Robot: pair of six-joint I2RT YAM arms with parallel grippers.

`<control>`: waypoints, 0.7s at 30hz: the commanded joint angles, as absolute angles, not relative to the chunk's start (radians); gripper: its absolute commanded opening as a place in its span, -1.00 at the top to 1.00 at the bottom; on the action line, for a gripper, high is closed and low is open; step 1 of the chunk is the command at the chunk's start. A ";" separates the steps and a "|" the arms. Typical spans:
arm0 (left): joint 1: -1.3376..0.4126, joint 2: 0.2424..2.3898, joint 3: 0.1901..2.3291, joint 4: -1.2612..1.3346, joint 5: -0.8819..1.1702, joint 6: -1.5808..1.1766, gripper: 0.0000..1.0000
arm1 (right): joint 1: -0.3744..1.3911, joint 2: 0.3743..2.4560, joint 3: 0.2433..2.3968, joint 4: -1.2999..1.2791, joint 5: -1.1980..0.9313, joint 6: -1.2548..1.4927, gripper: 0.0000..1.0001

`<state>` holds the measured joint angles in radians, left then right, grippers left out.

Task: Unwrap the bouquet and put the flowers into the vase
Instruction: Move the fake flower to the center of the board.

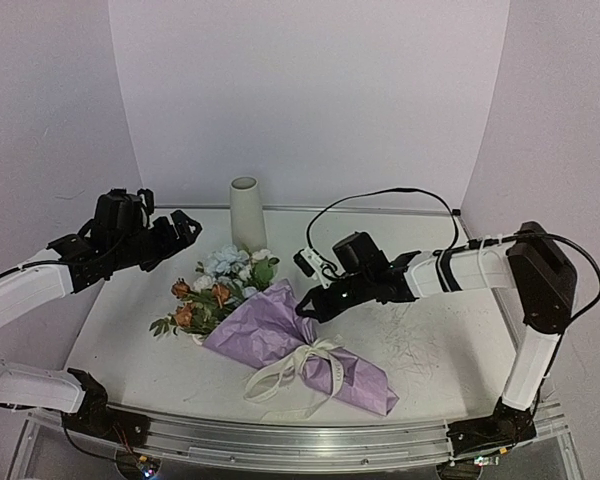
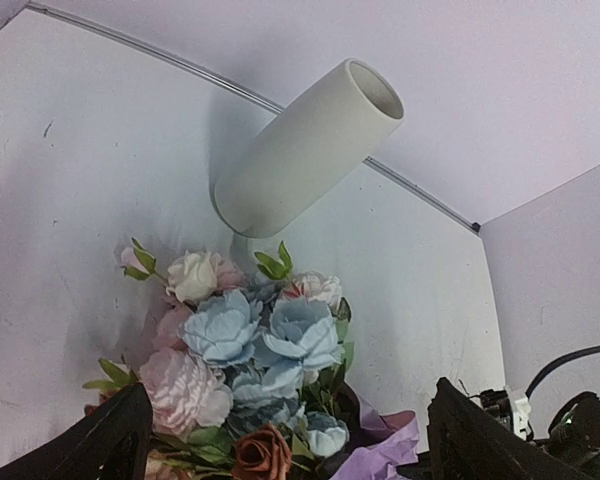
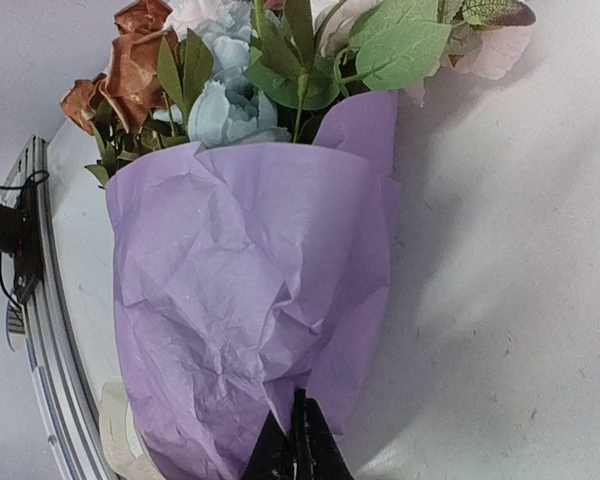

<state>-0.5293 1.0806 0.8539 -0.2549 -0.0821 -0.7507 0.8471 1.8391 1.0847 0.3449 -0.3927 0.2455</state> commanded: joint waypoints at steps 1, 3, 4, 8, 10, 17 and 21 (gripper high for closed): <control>-0.529 1.062 0.893 -0.262 -0.117 -0.731 -0.94 | 0.846 1.718 1.027 0.262 -0.318 0.186 1.00; -0.529 1.065 0.894 -0.262 -0.112 -0.733 -0.94 | 0.830 1.677 1.009 0.224 -0.235 0.212 1.00; -0.529 1.071 0.896 -0.261 -0.103 -0.733 -0.94 | 0.815 1.659 1.002 0.203 -0.194 0.233 1.00; -0.531 1.102 0.902 -0.262 -0.072 -0.746 -0.95 | 0.687 1.589 0.951 0.166 -0.181 0.311 1.00; -0.531 1.116 0.899 -0.262 -0.065 -0.755 -0.95 | 0.628 1.560 0.922 0.166 -0.179 0.334 1.00; -0.533 1.183 0.907 -0.254 -0.002 -0.779 -0.96 | 0.486 1.554 0.907 0.158 -0.041 0.459 1.00; -0.551 1.212 0.884 -0.217 0.050 -0.808 -0.96 | 0.431 1.561 0.896 0.161 -0.059 0.481 0.60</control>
<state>-0.5304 1.1929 0.8581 -0.2626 -0.0096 -0.7748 0.4640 1.5856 0.9059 0.1787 -0.0805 0.4206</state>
